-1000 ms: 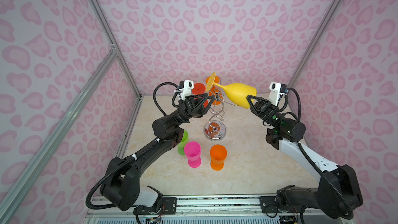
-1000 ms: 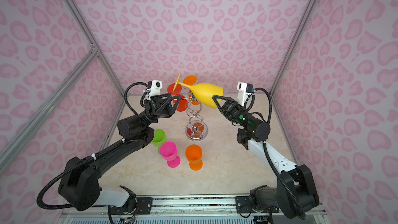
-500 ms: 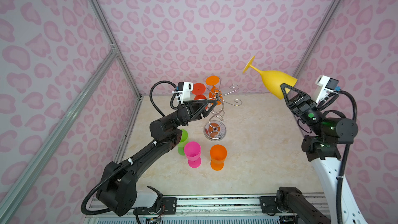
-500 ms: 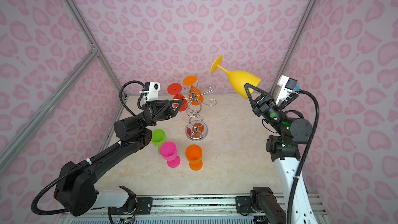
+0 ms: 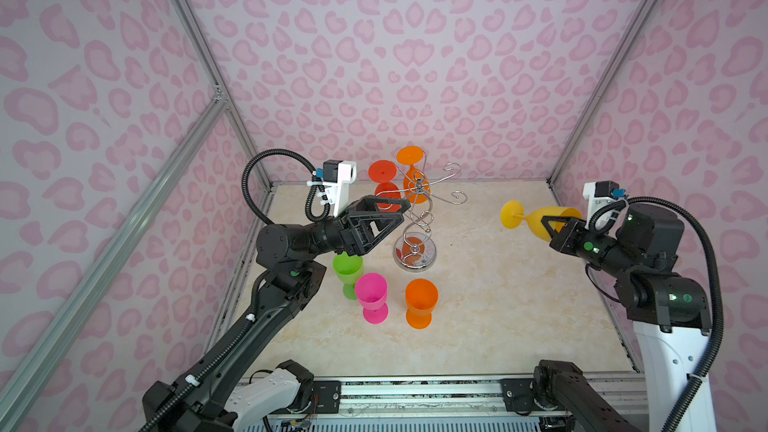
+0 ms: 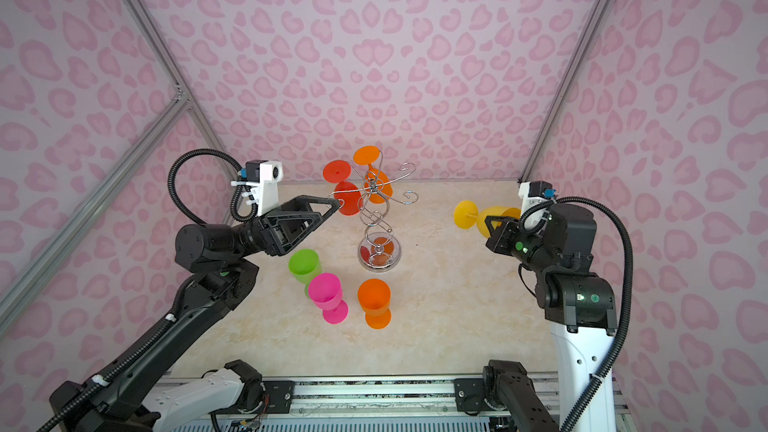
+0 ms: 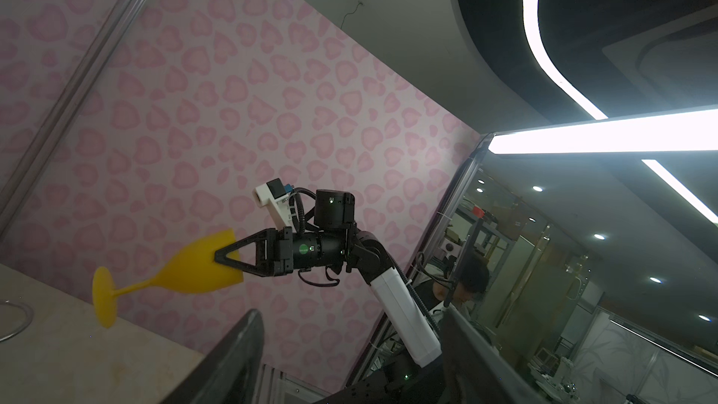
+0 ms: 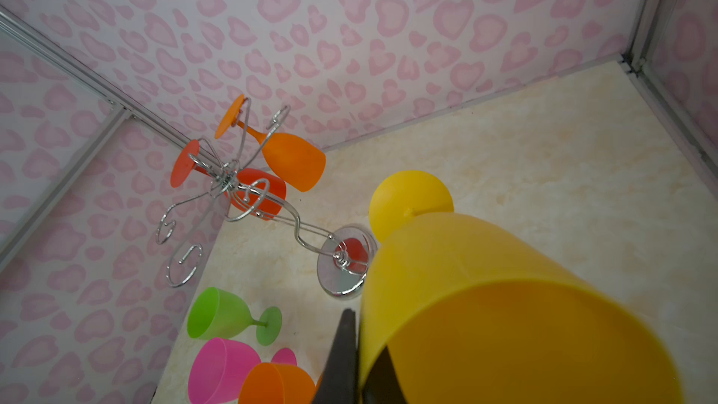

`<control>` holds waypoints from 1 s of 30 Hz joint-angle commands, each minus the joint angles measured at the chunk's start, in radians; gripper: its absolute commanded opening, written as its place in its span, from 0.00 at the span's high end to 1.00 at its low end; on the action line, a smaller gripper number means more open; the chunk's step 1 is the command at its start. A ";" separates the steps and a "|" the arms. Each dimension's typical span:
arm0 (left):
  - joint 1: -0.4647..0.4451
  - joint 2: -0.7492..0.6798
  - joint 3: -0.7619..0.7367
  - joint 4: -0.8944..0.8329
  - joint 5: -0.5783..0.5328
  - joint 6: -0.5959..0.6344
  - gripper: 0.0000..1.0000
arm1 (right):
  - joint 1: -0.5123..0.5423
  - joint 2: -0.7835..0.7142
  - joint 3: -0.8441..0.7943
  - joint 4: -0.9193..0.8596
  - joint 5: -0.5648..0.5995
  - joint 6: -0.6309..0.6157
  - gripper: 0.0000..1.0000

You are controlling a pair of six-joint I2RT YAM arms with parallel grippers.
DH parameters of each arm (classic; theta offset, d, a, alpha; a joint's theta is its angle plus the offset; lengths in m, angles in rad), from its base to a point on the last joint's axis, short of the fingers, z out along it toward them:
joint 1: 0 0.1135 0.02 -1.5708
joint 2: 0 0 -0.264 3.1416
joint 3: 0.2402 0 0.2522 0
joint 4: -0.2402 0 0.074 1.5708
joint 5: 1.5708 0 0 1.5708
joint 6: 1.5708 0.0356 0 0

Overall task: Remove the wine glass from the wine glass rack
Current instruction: 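Carry the yellow glass down with the right gripper while the left draws back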

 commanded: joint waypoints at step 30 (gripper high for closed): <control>0.002 -0.078 0.021 -0.385 -0.078 0.301 0.26 | 0.757 0.391 -0.161 -0.032 0.336 -0.015 1.00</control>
